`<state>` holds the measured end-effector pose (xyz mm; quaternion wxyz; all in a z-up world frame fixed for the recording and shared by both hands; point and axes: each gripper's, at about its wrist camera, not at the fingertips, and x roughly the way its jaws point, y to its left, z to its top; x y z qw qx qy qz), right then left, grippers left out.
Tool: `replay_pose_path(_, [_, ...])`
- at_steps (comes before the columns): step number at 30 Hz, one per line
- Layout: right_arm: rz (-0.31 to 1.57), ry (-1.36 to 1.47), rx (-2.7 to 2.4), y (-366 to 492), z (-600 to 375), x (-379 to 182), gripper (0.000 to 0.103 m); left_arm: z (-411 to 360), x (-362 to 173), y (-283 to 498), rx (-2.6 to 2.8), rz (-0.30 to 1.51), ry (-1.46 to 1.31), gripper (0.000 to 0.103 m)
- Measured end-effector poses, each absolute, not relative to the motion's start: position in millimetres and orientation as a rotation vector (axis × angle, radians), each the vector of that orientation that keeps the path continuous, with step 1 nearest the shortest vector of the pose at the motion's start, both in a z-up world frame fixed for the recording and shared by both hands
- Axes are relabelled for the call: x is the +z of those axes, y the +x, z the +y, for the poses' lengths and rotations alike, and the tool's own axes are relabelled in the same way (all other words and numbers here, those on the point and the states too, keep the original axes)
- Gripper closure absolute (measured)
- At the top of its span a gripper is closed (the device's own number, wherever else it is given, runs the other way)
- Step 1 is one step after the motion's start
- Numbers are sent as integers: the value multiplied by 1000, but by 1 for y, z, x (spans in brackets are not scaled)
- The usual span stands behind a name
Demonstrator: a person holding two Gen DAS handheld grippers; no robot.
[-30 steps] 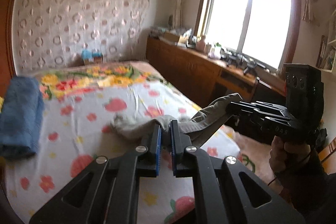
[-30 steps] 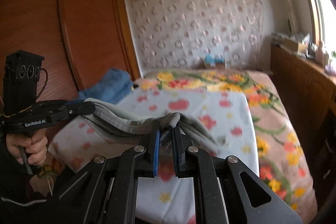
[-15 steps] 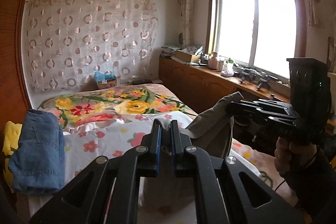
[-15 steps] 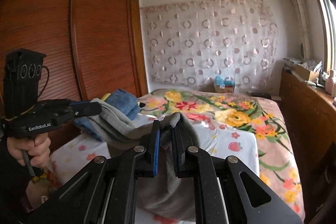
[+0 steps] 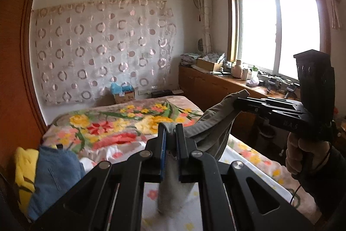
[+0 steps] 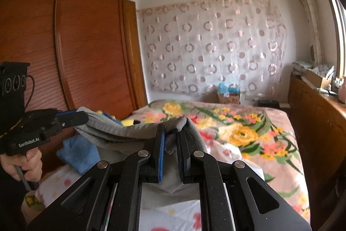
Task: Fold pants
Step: 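Lift the pants hem with both grippers and fold it toward the waistband, then lower the held hem onto the pants with both grippers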
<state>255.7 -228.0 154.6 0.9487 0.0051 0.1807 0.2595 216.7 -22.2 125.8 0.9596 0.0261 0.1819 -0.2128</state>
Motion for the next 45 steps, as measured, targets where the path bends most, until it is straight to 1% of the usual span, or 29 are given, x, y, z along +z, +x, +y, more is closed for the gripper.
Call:
replay_pose_path(4, [378, 5, 531, 258, -225, 152, 96, -24, 122, 215, -441, 379, 75, 99])
replay_pose_path(11, [519, -15, 533, 229, -220, 92, 96, -21, 70, 191, -439, 502, 59, 99])
replay_pose_path(18, [599, -1, 538, 183, -219, 53, 96, -24, 44, 146, -461, 561, 60, 99])
replay_pose_path(26, [640, 35, 555, 132, -214, 28, 96, -20, 10, 99, -451, 614, 69, 99])
replay_pose_path(33, [688, 23, 570, 102, -205, 1, 96, -10, -16, 76, -448, 656, 27, 99])
replay_pose_path(45, [752, 32, 565, 82, -210, -26, 95, -16, -52, 52, -462, 742, 24, 98])
